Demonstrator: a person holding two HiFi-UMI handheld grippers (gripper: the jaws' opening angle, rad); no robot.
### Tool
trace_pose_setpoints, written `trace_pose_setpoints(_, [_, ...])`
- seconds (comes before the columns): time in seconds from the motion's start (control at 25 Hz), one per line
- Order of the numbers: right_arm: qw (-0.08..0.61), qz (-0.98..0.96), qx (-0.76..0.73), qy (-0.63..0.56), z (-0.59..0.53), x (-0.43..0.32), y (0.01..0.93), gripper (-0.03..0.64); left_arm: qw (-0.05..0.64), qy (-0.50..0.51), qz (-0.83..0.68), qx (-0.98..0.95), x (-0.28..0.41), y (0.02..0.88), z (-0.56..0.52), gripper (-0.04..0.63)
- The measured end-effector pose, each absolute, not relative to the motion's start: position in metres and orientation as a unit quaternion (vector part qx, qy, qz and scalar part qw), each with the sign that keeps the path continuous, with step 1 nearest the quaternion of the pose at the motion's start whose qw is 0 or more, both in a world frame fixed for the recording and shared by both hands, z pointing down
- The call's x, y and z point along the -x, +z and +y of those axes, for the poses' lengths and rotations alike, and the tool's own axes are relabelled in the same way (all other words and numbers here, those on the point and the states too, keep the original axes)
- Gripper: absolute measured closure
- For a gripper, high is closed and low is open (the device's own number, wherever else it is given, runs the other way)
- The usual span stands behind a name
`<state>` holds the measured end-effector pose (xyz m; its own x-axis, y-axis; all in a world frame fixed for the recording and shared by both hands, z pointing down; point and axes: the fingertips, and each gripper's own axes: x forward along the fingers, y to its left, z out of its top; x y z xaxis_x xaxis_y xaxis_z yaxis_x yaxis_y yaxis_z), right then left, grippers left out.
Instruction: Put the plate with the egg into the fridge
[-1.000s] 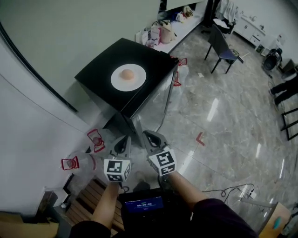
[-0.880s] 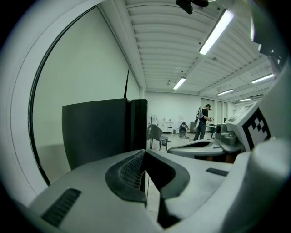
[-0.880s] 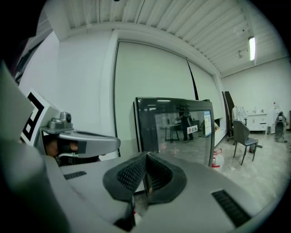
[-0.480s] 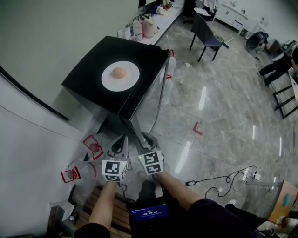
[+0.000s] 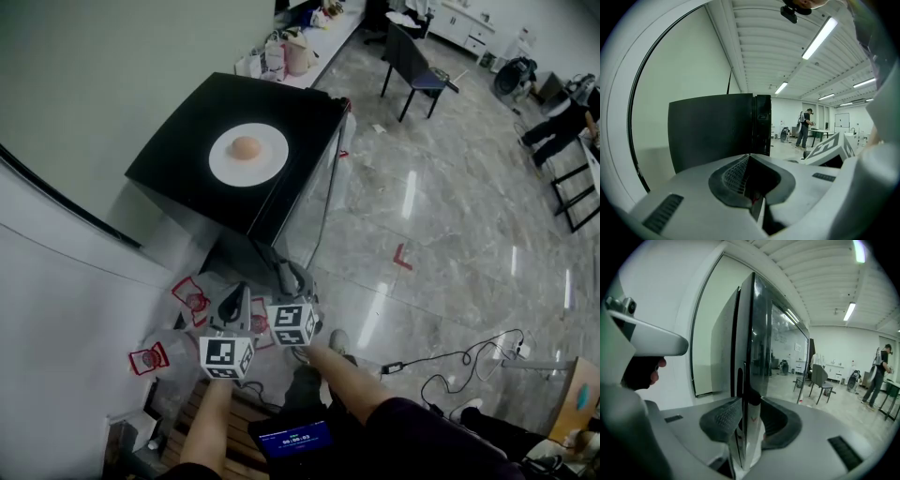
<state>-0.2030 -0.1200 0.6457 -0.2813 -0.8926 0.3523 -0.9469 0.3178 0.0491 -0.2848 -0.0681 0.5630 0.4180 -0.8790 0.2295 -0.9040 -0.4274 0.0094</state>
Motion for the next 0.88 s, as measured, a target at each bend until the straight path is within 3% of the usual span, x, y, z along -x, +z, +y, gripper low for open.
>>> trace_pose_setpoints(0.68, [0.133, -0.783, -0.590, 0.146, -0.116, 0.197, 0.648, 0.543, 0.052, 0.104, -0.517, -0.848, 0.271, 0.555, -0.058, 0.586])
trace_pose_setpoints(0.88, [0.119, -0.765, -0.616, 0.146, -0.098, 0.160, 0.645, 0.557, 0.044, 0.093, -0.500, -0.860, 0.259, 0.547, -0.061, 0.586])
